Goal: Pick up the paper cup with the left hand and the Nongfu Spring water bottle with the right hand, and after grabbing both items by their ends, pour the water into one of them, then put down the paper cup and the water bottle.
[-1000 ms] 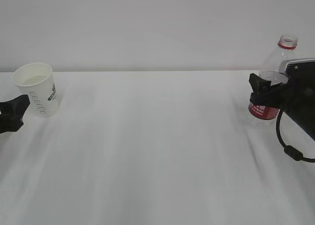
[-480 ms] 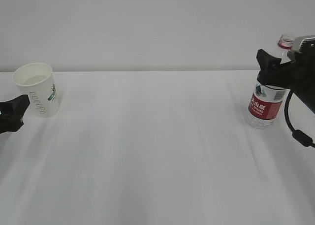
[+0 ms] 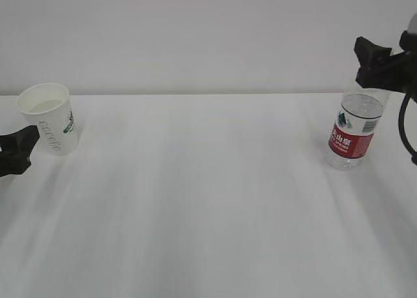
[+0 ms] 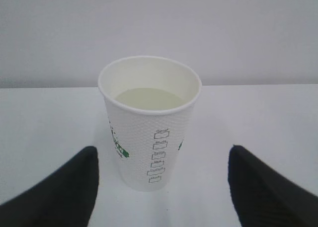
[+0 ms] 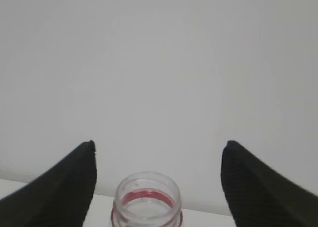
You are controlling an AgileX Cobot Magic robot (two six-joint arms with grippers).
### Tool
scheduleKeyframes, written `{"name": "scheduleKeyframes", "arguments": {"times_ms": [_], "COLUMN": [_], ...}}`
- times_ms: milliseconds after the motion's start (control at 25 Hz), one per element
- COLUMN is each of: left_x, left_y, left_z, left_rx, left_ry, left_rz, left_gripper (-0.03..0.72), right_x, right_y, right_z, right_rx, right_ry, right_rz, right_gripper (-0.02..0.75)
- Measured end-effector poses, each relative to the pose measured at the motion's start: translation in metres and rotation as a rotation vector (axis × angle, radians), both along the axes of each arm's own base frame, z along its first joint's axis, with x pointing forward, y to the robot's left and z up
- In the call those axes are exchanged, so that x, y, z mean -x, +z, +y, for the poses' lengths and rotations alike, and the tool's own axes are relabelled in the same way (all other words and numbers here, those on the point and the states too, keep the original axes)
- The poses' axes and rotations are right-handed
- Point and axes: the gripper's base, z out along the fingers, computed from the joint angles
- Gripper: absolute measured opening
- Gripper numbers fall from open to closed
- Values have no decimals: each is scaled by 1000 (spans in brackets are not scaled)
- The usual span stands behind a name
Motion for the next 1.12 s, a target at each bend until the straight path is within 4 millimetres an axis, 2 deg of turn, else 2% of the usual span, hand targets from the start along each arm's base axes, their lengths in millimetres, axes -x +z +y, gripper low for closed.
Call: {"name": "scheduleKeyframes", "arguments": {"times_ms": [200, 560, 1120], "left_x": [0, 0, 11], "left_y": [0, 2, 46], "left_z": [0, -2, -3], "left_rx": [0, -6, -4], "left_ry": [0, -29, -41], "left_rz": [0, -7, -181], "left_gripper": [590, 589, 588], "right_x": [18, 53, 96], "right_y": [13, 20, 13], "right_z": [-1, -3, -5], "right_rx": [1, -1, 5], "right_ry": [-6, -10, -12], "right_rz": [-6, -19, 18], "right_gripper": [589, 589, 589]}}
